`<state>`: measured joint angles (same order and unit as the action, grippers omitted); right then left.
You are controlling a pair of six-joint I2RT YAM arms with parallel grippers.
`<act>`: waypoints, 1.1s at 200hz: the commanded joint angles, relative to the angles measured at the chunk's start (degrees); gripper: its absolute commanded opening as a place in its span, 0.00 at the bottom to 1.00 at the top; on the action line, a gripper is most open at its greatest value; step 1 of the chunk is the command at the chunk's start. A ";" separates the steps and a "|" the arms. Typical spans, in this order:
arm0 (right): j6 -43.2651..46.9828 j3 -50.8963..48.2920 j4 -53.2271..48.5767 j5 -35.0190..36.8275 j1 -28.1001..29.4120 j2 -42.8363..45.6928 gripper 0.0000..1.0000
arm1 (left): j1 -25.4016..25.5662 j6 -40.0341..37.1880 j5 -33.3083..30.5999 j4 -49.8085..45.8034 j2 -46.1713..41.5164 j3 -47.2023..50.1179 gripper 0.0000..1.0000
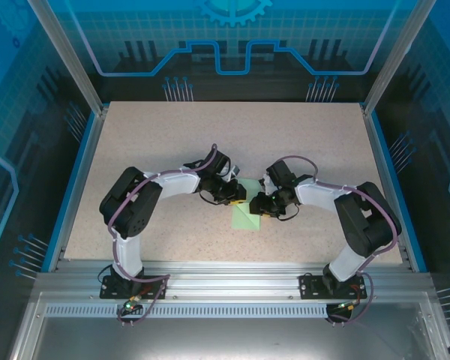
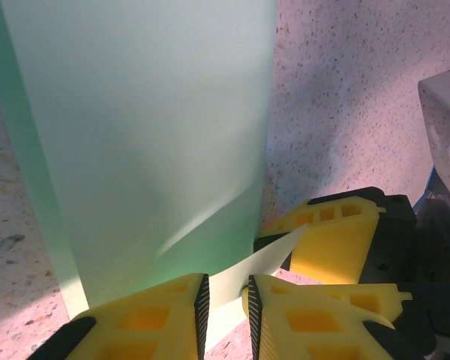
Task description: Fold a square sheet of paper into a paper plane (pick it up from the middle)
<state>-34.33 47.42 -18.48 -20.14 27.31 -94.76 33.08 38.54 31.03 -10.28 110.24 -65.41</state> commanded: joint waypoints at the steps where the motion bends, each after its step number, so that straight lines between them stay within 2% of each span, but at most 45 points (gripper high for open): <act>1: -0.53 0.47 0.76 -1.23 -0.68 -0.37 0.40 | 0.05 -1.58 -0.87 -2.09 1.69 0.57 0.25; 86: -0.05 0.20 -1.55 2.07 -0.78 0.89 0.49 | 0.08 -1.97 -1.73 -3.34 4.20 -0.54 0.25; 149: -1.00 1.17 -0.93 3.23 -0.77 -0.15 0.51 | 0.09 -2.25 -1.76 -3.51 4.73 -0.37 0.25; 172: -1.49 0.92 -0.43 3.10 -0.77 -0.68 0.49 | 0.05 -2.31 -1.75 -3.52 4.73 -0.32 0.25; 220: -2.46 -0.82 3.31 -1.06 -1.04 0.75 0.38 | 0.08 -2.32 -1.66 -3.47 4.46 -0.25 0.25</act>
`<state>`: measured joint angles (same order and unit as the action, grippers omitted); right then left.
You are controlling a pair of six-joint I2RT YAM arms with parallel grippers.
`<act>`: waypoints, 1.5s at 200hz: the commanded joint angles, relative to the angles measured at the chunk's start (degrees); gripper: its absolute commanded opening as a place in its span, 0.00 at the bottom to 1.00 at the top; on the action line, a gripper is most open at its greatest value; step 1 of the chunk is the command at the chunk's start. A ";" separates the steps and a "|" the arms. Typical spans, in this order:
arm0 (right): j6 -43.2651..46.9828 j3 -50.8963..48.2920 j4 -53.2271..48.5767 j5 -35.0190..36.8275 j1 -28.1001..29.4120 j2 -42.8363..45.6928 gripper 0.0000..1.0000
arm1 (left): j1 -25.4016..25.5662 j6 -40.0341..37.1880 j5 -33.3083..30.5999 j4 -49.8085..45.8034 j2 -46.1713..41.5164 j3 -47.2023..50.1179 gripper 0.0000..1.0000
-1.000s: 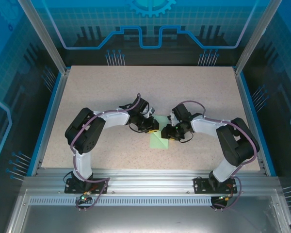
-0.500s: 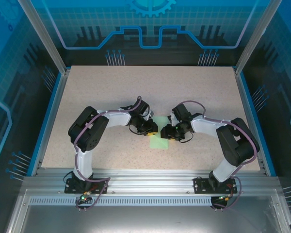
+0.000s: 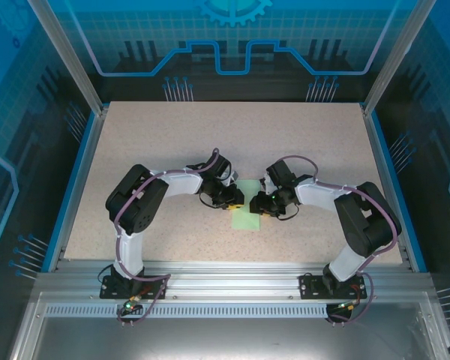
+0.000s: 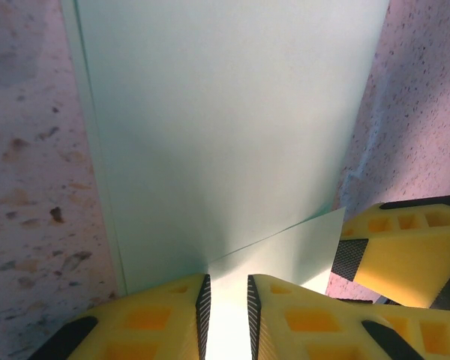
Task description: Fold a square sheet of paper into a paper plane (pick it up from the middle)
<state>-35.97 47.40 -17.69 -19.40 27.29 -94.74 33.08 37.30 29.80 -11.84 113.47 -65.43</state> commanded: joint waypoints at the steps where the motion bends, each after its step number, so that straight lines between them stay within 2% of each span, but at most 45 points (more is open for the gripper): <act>1: -0.84 -0.89 2.59 -1.79 -1.06 0.80 0.38 | 0.07 -1.08 -0.40 -1.90 1.23 -0.18 0.25; 45: -0.79 -1.91 2.97 -2.71 -2.10 2.01 0.38 | 0.10 -0.92 -0.45 -1.98 1.05 -0.30 0.25; 83: 0.66 -0.32 -1.01 2.48 -2.94 2.42 0.42 | 0.13 -1.00 -0.44 -2.13 0.87 -0.29 0.25; 128: 0.15 2.10 1.54 -0.09 -2.54 -2.18 0.45 | 0.14 -0.99 -0.29 -2.23 1.05 -0.31 0.25; 182: -0.24 1.50 3.17 -1.86 -1.89 -4.75 0.42 | 0.03 -1.00 -0.32 -2.23 0.96 -0.22 0.25; 256: -0.95 -0.95 5.87 -4.64 -2.05 -1.77 0.34 | 0.06 -0.78 -0.26 -2.23 0.70 -0.21 0.24; 300: -0.99 -2.40 6.82 -5.59 -2.66 -0.76 0.34 | 0.00 -0.72 -0.32 -2.38 0.44 -0.38 0.24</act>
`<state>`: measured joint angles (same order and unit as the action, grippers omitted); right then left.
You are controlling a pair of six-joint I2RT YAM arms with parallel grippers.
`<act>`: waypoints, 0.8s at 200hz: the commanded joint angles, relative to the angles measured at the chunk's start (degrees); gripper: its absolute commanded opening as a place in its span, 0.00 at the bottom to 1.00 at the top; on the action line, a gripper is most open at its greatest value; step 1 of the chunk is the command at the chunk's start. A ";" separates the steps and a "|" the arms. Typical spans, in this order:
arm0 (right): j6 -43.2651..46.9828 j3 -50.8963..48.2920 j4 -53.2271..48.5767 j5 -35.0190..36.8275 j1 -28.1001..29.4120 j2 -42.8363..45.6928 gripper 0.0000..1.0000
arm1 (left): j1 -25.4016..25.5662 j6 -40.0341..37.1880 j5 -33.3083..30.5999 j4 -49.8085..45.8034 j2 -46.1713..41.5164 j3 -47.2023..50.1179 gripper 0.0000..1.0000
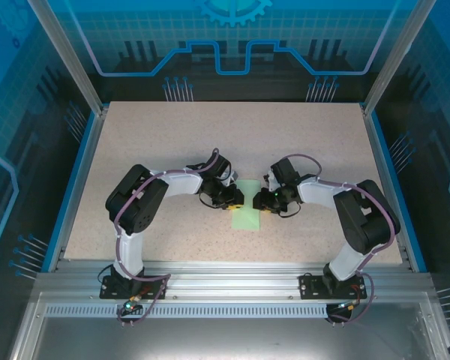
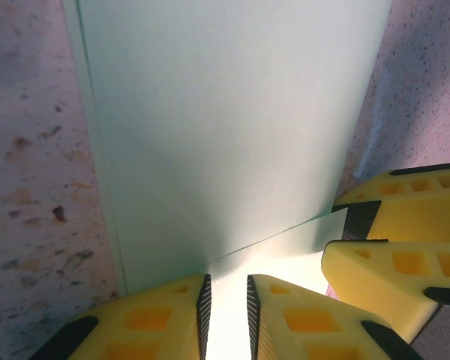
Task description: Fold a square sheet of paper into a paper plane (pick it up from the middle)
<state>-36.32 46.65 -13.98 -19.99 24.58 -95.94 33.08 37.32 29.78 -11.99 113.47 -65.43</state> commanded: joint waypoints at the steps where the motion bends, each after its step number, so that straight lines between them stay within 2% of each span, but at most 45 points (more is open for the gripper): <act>1: -0.62 -1.74 3.18 -5.08 0.04 0.47 0.34 | 0.03 -0.75 -0.32 -2.28 0.44 -0.39 0.25; 160: -2.26 -4.47 3.34 -4.36 -0.63 3.39 0.35 | -0.01 -0.76 -0.62 -2.25 -0.66 0.04 0.25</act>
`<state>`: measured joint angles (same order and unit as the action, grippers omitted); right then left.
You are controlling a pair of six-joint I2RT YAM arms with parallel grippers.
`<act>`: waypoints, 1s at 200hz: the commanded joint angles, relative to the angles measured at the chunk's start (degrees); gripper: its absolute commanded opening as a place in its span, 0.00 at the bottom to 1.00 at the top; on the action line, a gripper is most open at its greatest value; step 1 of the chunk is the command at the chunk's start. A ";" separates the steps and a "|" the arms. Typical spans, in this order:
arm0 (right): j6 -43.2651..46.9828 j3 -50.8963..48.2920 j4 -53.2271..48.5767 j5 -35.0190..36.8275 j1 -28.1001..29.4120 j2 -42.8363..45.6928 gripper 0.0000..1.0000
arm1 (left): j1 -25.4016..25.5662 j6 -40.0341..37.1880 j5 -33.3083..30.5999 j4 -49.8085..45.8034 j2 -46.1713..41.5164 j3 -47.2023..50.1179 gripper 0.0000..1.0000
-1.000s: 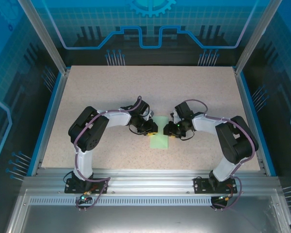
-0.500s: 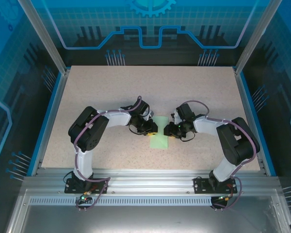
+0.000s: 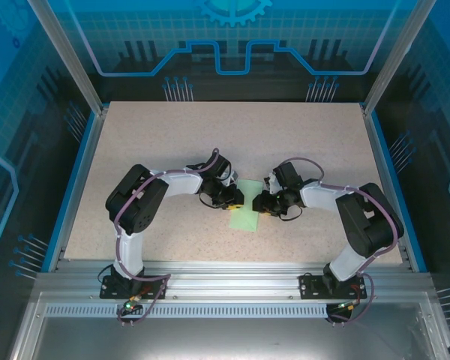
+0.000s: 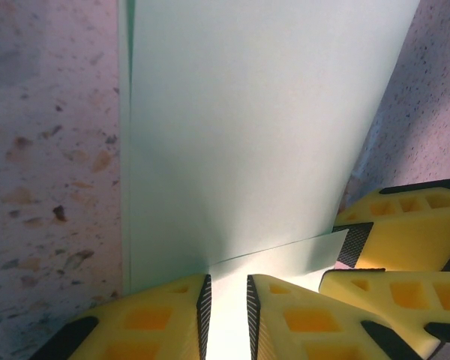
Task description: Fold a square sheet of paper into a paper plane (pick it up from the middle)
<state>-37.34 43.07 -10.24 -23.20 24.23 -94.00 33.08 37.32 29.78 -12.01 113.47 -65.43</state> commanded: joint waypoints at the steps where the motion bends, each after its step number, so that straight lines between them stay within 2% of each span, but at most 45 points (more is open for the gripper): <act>1: -1.28 -0.88 -0.39 -1.15 -0.26 1.45 0.35 | -0.02 -0.76 -0.65 -2.23 -0.68 0.04 0.25; 53: -4.30 -2.10 1.55 -0.57 -0.23 1.86 0.27 | 0.00 -0.71 -0.86 -2.05 -0.96 0.70 0.24; 121: -6.23 -3.99 -1.22 2.52 -0.15 5.04 0.31 | -0.01 -0.73 -1.24 -2.32 -1.15 0.66 0.24; 200: -7.81 -3.22 3.77 -0.72 1.86 0.78 0.29 | 0.00 -0.80 -1.01 -2.53 -0.88 0.47 0.24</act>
<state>-43.88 39.22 -9.10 -21.74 24.49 -91.09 33.08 37.32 29.74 -12.19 113.47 -65.43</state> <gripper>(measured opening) 0.304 0.244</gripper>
